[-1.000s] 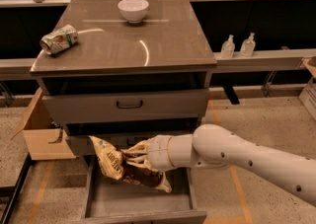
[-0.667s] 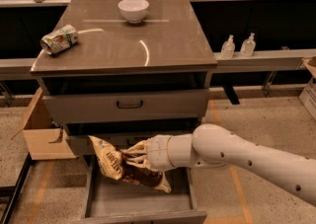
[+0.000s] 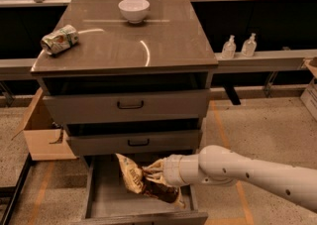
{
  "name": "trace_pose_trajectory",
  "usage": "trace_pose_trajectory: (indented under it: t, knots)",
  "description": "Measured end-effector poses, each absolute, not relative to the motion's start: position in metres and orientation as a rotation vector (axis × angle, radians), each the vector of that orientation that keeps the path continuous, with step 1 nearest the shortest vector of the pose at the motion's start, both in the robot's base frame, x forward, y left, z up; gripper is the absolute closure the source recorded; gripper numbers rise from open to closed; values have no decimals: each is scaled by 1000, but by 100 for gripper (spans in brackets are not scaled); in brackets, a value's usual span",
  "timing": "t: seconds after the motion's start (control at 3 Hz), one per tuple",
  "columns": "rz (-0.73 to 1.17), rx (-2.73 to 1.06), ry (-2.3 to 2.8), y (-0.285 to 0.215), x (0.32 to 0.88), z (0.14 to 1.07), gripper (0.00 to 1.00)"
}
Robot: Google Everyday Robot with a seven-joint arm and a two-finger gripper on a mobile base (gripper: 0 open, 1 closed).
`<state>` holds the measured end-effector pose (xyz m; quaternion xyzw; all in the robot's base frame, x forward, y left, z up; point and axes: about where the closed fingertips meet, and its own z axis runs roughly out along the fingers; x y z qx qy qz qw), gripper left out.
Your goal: Place brown chip bag into bottom drawer
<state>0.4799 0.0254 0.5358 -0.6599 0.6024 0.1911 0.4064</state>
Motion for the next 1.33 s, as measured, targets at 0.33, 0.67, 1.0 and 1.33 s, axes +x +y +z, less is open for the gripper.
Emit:
trace_pose_trajectory:
  t: [0.33, 0.67, 1.0, 1.33]
  knots:
    - [453, -1695, 1563, 3, 497, 478, 100]
    - [430, -1742, 1560, -12, 518, 435, 100]
    - [450, -1818, 1552, -17, 540, 385, 100]
    - [491, -1865, 1563, -19, 561, 337, 100]
